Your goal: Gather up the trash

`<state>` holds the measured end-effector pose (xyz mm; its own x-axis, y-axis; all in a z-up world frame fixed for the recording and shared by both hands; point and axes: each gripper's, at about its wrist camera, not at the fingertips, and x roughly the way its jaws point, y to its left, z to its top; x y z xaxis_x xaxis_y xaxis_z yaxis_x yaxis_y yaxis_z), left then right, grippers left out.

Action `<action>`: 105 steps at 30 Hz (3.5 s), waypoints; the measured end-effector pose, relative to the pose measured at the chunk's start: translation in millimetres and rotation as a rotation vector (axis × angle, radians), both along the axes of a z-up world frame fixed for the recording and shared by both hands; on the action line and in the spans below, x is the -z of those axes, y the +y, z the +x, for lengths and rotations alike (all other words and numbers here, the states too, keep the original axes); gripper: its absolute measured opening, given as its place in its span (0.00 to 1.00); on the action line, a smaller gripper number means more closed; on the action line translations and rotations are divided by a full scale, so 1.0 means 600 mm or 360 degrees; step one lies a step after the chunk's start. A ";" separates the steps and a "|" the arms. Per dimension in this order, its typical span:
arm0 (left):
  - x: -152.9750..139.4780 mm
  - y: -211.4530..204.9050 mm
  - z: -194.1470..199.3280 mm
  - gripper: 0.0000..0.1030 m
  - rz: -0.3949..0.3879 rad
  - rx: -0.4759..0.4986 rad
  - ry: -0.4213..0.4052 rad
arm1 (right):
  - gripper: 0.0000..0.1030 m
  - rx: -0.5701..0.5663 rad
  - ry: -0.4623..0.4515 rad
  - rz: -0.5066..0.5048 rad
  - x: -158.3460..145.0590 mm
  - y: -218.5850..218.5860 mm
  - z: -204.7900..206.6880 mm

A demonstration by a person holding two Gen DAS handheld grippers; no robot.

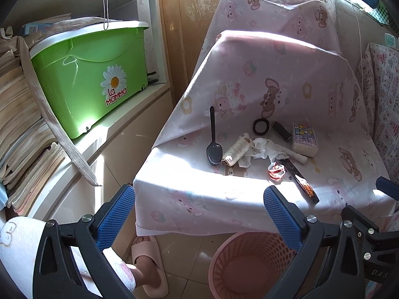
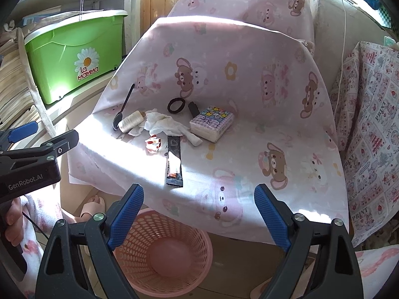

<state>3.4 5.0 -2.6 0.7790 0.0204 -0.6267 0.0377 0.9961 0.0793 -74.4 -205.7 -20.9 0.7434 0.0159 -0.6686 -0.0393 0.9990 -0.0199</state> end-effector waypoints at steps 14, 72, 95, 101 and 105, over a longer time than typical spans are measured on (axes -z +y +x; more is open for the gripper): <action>0.016 -0.008 0.008 0.99 -0.0011 0.0067 0.0117 | 0.89 0.0026 0.0006 -0.0014 0.000 -0.010 0.002; 0.071 -0.015 0.060 0.85 -0.0077 0.0148 0.0402 | 0.27 -0.0231 0.0096 0.0050 0.067 0.050 0.149; 0.052 -0.092 0.123 0.17 -0.0416 0.0584 0.0416 | 0.07 -0.0166 0.0091 0.0337 0.050 -0.013 0.111; 0.078 -0.128 0.143 0.29 -0.0315 0.0471 0.0431 | 0.07 -0.0121 0.0074 0.0396 0.047 -0.035 0.108; 0.080 -0.134 0.149 0.29 -0.0257 0.0431 0.0398 | 0.07 -0.0110 0.0082 0.0428 0.050 -0.049 0.102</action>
<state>93.1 -75.4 -50.6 0.5655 -0.2790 -0.7761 0.2991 0.9464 -0.1222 -12.9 -235.0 -50.9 0.6997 0.2471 -0.6703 -0.1016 0.9631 0.2491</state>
